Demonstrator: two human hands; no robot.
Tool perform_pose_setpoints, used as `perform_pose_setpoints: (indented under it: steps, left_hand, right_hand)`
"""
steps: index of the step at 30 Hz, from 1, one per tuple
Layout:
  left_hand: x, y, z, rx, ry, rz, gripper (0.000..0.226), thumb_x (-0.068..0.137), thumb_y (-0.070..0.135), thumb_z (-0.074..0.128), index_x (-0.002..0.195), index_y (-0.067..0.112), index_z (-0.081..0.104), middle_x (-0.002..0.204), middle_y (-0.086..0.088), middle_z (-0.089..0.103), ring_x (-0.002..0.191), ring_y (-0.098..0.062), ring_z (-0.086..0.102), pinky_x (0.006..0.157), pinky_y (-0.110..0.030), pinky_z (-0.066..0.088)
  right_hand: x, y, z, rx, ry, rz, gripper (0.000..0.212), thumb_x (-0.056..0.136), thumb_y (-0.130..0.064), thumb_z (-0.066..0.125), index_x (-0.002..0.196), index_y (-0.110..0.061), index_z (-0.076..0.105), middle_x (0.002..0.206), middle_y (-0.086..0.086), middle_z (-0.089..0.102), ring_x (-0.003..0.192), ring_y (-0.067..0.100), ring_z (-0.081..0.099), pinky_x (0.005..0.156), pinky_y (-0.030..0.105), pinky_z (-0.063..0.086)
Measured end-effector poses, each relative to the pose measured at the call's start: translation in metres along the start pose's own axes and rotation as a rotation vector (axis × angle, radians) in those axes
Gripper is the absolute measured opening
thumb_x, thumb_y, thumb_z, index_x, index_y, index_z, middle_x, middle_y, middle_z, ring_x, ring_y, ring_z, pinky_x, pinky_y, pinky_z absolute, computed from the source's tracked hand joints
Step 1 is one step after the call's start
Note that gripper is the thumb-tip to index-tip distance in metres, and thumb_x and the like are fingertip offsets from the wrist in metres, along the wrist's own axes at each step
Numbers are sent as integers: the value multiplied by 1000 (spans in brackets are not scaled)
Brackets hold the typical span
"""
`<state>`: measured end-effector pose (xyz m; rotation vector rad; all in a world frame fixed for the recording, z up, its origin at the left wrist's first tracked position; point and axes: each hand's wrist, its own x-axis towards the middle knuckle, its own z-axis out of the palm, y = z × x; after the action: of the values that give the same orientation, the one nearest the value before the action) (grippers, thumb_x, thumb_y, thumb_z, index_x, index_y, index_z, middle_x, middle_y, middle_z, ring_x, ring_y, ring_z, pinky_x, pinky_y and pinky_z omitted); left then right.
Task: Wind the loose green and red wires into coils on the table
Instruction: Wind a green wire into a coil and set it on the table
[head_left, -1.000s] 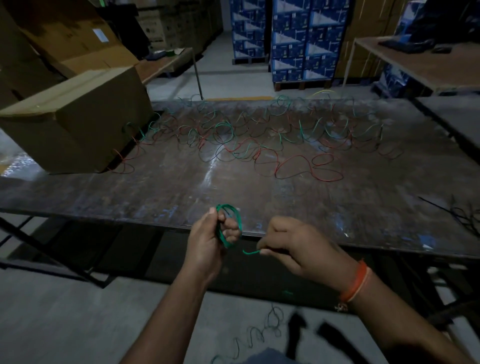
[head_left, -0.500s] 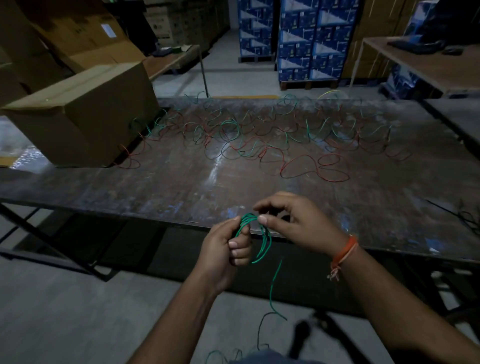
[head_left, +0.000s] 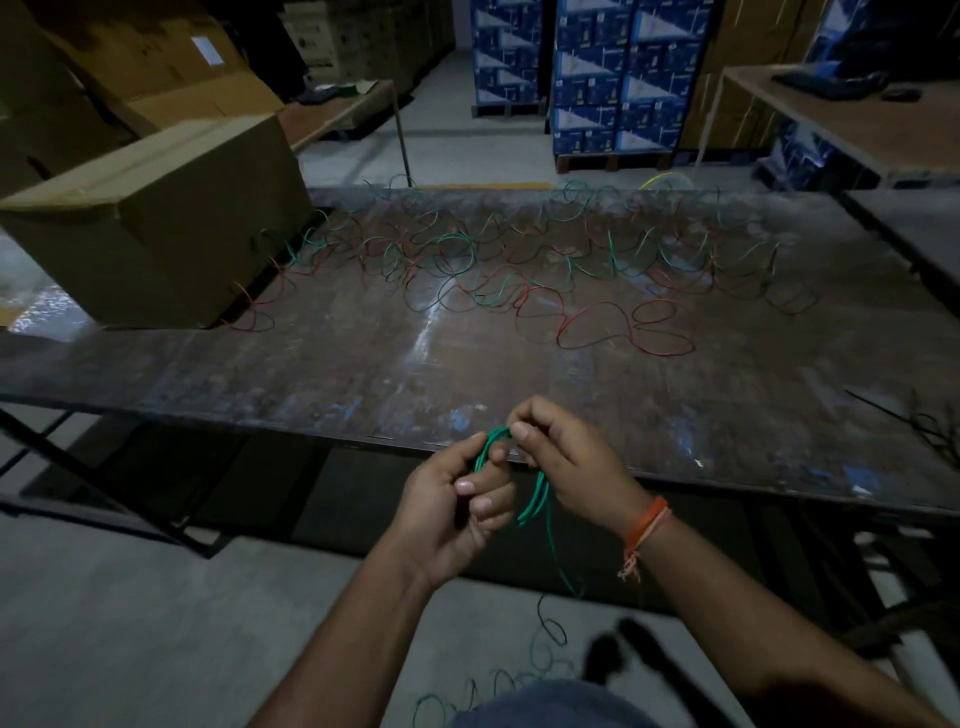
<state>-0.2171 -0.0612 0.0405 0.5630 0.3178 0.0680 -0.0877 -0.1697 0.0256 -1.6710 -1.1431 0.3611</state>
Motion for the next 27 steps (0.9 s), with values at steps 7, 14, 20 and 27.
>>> perform_pose_setpoints:
  steps: [7,14,20,27]
  left_hand:
    - [-4,19,-16,-172,-234,2,26,102,20,34,85,15,52,52,10,29,42,-4,24,45,-19,13]
    - [-10,45,-40,-324,-241,192,15,99,10,45,88,13,54,56,9,36,46,-3,29,46,-20,22]
    - [-2,43,-22,-182,170,439,25,98,21,41,81,13,57,58,4,53,46,-5,52,43,-13,43]
    - [7,6,-1,368,217,514,32,108,20,32,91,4,53,71,-17,70,59,-23,70,56,-28,58]
  right_hand:
    - [-3,16,-23,210,-63,109,9,101,-17,59,94,-14,63,69,-4,60,64,9,58,58,23,50]
    - [-26,50,-59,150,64,270,14,92,6,64,91,-8,65,67,-2,57,54,5,51,54,19,44]
    - [-38,13,-53,-395,-132,-72,8,91,-18,71,85,-24,70,81,-11,65,79,2,61,71,15,44]
    - [-19,-59,-41,-317,-110,-381,6,94,-17,70,93,-12,73,81,-6,58,76,6,56,68,19,43]
